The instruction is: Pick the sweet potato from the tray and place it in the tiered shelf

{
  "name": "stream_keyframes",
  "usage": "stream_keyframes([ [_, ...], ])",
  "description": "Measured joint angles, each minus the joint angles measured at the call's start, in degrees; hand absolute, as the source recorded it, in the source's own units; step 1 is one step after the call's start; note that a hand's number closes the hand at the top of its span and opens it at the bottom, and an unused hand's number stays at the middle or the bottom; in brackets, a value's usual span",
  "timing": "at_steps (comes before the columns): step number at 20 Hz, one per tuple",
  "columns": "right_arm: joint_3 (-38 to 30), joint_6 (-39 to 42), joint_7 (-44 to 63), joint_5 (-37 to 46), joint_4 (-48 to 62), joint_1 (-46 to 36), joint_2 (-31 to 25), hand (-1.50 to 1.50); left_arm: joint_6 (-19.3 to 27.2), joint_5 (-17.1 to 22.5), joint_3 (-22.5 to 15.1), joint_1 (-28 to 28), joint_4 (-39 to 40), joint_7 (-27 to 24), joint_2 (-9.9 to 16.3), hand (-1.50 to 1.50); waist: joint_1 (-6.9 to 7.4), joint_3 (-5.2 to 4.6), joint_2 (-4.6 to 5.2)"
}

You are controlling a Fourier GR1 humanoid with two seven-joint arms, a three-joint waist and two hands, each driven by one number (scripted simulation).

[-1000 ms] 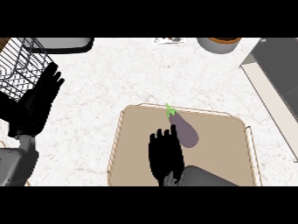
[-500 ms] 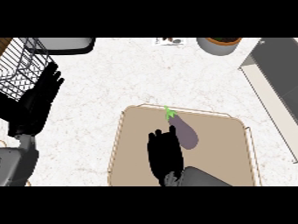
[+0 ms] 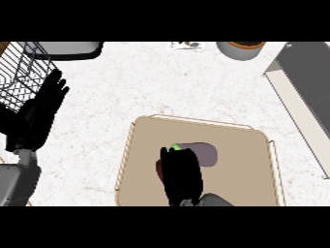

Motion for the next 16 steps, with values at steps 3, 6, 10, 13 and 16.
stream_keyframes([
  [3, -1.73, -2.68, 0.24, 0.80, -3.97, 1.85, 0.98, 1.50, -0.21, -0.28, 0.36, -0.73, 1.28, -0.39, -0.19, 0.00, -0.19, 0.21, 0.29],
  [6, -3.14, -7.97, 0.62, 1.67, -8.94, 2.55, 2.22, 1.50, 0.13, -0.60, 0.15, -0.37, 1.20, -0.62, -0.84, 0.00, -0.17, 0.35, 0.31],
  [10, -4.89, -14.22, 1.80, 5.01, -16.69, 1.69, 3.04, 1.50, -0.30, -0.20, 0.81, -0.50, 0.70, 0.02, -0.25, 0.00, -0.25, 0.42, 0.22],
  [13, -6.45, -15.55, 3.67, 8.55, -23.24, 0.04, 3.21, 1.50, -0.11, -0.43, 0.66, -0.37, 0.18, 0.59, -0.41, 0.00, -0.34, 0.42, 0.16],
  [16, -9.40, -13.77, 5.57, 10.89, -30.36, -1.77, 3.20, 1.50, -0.23, -0.64, 0.83, -0.30, -0.25, 0.78, -0.28, 0.00, -0.36, 0.40, 0.17],
])
